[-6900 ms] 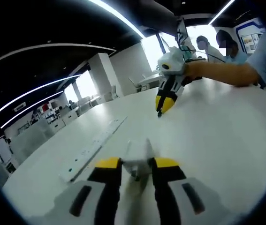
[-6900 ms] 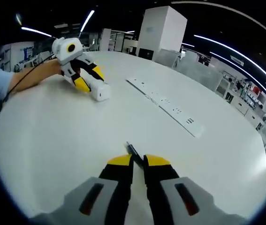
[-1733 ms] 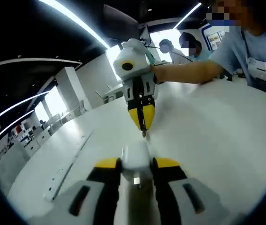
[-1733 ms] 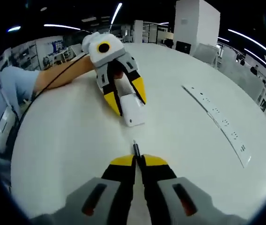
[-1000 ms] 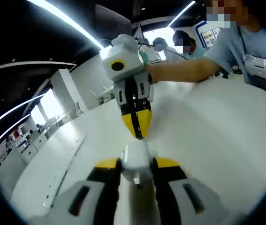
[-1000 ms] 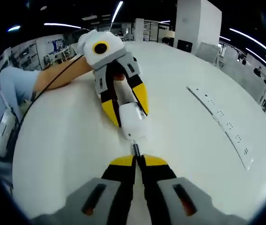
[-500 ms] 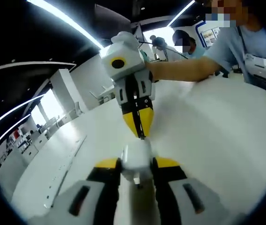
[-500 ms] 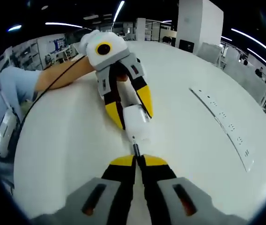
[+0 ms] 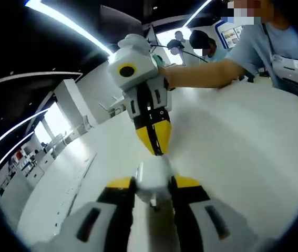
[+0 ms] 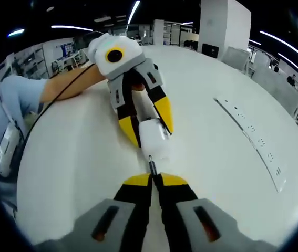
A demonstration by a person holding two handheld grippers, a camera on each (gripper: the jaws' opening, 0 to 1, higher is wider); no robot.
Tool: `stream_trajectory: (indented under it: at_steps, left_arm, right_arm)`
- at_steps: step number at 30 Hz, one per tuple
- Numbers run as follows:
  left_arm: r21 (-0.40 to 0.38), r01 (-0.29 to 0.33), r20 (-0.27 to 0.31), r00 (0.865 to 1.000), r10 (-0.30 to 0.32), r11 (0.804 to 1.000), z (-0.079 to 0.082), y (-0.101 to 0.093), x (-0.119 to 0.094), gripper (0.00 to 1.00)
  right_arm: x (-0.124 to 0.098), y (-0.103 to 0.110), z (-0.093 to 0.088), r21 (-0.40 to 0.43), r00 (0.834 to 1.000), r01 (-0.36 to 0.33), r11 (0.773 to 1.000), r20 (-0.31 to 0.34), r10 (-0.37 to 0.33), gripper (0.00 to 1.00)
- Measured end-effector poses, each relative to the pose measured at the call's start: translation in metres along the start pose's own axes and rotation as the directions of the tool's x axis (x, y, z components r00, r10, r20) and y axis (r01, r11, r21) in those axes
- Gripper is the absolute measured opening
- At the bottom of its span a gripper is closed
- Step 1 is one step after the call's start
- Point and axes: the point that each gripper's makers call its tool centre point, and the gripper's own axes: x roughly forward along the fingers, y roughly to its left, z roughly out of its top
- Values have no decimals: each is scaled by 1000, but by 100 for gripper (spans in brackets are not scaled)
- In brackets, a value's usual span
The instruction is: Plug the desk Type‑C cable into the charger adapter.
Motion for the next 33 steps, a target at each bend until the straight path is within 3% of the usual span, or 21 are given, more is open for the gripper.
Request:
stream_trajectory:
  at_steps: [12,22,33]
  left_arm:
    - [31,-2,-35,999,3,1000,-1,0,1,29]
    - [57,-16,-72,997,21,998,0,-2,5,29]
    - [22,-21,-130,991,24,1000,-1,1,7,29]
  right_arm:
    - [1,3,1,24,1000,0,1000,-20,0,8]
    - [1,4,0,52,996,39,998,-77,-35,8]
    - [0,4,-1,34,990,79,996,-118,-74,7]
